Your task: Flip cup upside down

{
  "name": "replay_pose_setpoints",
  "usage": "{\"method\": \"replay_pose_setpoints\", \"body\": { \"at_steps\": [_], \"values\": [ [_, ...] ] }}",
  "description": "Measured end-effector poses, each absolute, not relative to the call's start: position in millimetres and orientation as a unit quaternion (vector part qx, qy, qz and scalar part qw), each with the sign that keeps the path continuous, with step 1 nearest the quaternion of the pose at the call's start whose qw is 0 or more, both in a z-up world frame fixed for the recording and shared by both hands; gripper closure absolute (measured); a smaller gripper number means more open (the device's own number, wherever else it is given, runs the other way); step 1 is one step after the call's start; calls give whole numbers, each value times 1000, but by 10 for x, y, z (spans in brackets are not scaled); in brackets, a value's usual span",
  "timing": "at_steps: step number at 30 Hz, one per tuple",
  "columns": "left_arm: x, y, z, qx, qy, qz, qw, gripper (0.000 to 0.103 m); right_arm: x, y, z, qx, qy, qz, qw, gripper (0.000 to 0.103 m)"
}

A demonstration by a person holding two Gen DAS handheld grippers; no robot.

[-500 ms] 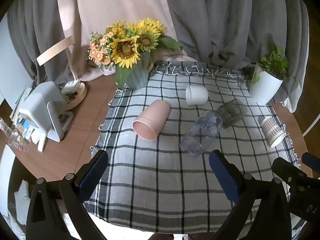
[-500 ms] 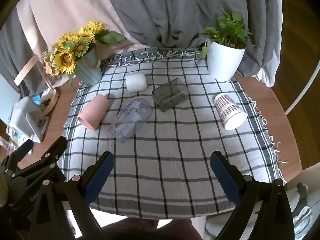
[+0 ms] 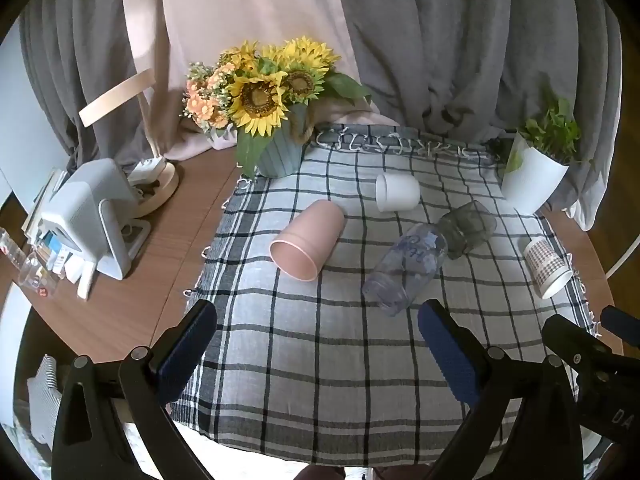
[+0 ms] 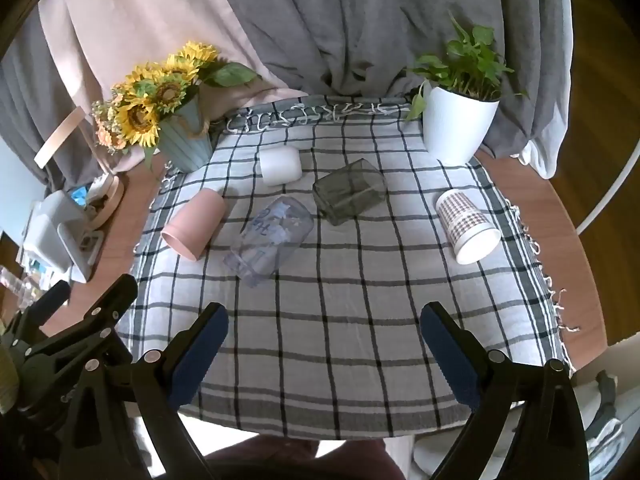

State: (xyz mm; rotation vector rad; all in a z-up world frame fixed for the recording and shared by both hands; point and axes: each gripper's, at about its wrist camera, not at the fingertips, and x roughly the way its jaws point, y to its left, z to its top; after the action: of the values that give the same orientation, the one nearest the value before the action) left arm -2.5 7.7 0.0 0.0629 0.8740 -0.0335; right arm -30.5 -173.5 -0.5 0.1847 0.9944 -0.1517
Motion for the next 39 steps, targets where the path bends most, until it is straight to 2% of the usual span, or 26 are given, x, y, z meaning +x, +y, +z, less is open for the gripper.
{"method": "replay_pose_setpoints", "body": {
  "at_steps": [39],
  "values": [
    [1,104,-38,31,426,-11,904,0,-286,-1742,-14,87,476,-68,873,6]
  ]
}}
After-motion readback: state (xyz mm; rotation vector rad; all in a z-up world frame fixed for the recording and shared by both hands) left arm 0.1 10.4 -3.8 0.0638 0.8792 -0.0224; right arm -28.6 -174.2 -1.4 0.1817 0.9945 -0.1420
